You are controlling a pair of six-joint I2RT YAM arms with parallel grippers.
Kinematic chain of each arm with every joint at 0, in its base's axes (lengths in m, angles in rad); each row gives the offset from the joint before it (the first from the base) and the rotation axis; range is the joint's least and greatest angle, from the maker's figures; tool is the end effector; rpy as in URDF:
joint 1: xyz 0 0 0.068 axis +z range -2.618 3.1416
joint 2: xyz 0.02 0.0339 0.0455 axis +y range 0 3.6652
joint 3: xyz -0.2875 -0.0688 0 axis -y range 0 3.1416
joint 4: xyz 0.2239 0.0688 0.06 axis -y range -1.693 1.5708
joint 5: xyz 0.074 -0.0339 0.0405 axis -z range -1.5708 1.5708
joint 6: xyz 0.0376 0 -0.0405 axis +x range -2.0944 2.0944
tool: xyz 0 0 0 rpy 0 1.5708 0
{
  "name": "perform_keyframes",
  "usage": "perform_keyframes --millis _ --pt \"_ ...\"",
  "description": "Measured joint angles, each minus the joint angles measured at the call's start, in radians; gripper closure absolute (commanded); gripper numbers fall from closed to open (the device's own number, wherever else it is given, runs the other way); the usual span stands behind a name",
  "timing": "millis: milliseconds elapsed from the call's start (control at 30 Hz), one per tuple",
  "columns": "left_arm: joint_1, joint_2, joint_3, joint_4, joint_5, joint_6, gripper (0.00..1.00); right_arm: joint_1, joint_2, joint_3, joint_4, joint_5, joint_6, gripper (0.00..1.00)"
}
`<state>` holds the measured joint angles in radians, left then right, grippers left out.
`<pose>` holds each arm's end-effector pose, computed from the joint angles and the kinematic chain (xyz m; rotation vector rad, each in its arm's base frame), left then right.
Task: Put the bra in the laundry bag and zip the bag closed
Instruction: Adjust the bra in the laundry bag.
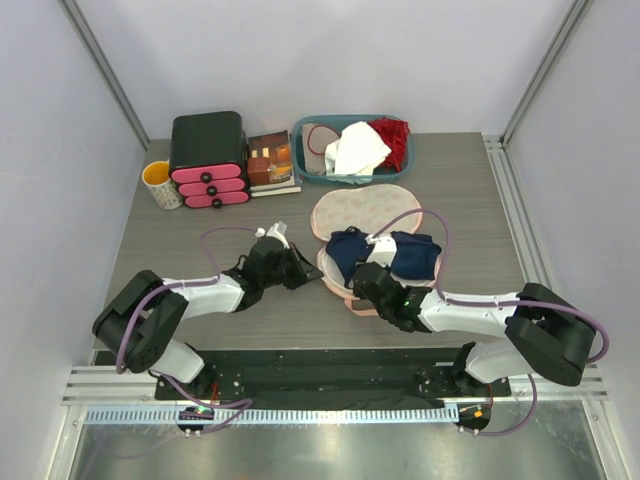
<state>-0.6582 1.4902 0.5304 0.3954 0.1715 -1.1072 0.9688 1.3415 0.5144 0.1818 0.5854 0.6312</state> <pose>0.2083 -0.1692 0.1917 -0.4200 2.3453 -1.1419 0.1499 0.1816 0.2060 -0.0413 2.1106 0.3088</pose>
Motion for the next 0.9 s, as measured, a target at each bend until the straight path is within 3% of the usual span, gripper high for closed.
perform_keyframes --millis 300,433,633,800,900 --pt "-0.009 -0.026 0.000 -0.024 -0.003 0.027 1.00 -0.025 -0.010 0.010 -0.056 0.000 -0.081 0.71" --pt "-0.010 -0.026 0.000 -0.034 -0.004 0.040 1.00 -0.026 -0.091 0.018 -0.137 -0.055 -0.077 0.66" --pt "-0.010 -0.033 0.000 -0.070 -0.023 0.068 1.00 -0.027 -0.262 0.034 -0.278 -0.077 -0.031 0.49" --pt "-0.011 -0.063 -0.002 -0.098 -0.042 0.084 1.00 -0.077 -0.299 0.115 -0.472 -0.014 0.082 0.39" --pt "-0.028 -0.090 -0.014 -0.106 -0.056 0.093 0.74 -0.148 -0.304 0.131 -0.564 -0.003 0.163 0.37"
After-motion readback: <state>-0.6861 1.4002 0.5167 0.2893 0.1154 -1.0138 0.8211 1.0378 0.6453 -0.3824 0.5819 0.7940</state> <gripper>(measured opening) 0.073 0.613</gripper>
